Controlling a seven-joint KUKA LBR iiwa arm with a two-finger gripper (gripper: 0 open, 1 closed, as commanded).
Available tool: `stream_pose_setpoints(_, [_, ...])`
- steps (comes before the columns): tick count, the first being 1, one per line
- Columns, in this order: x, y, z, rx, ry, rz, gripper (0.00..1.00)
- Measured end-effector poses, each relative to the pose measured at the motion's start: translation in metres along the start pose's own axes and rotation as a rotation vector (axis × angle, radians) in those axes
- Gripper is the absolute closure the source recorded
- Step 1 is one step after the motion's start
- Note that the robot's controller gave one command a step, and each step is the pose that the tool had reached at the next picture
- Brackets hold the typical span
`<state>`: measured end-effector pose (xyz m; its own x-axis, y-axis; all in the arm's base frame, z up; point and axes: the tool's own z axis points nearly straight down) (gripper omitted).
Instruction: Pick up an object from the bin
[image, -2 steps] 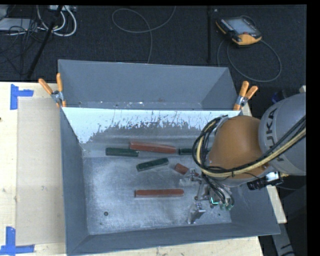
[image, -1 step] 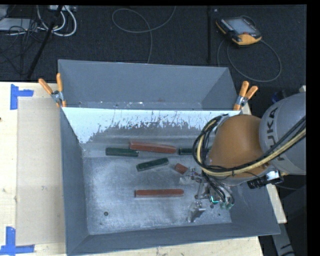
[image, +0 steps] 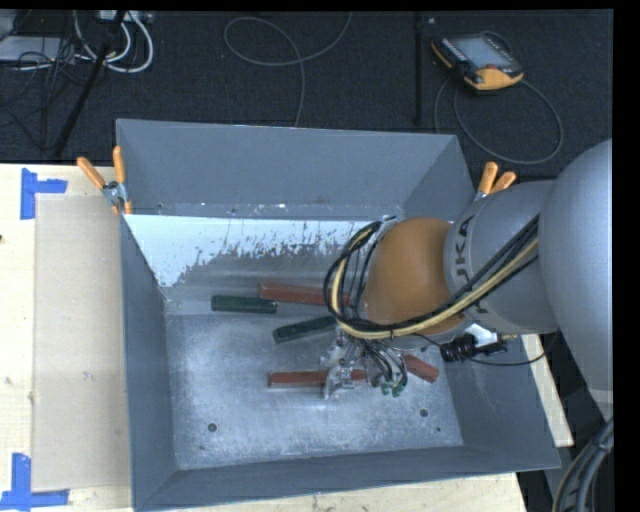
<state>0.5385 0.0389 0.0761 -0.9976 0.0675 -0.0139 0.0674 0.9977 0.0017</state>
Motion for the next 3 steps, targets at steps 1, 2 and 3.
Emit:
stream_pose_setpoints(1, [0.0025, 0.0004, 0.0026, 0.0, 0.007, -0.001, 0.0])
stream_pose_setpoints(2, [0.0003, 0.0005, 0.0001, -0.001, 0.0, -0.002, 1.0])
stream_pose_setpoints(3, [0.0003, 0.0005, 0.0001, 0.0, 0.0, -0.002, 1.0])
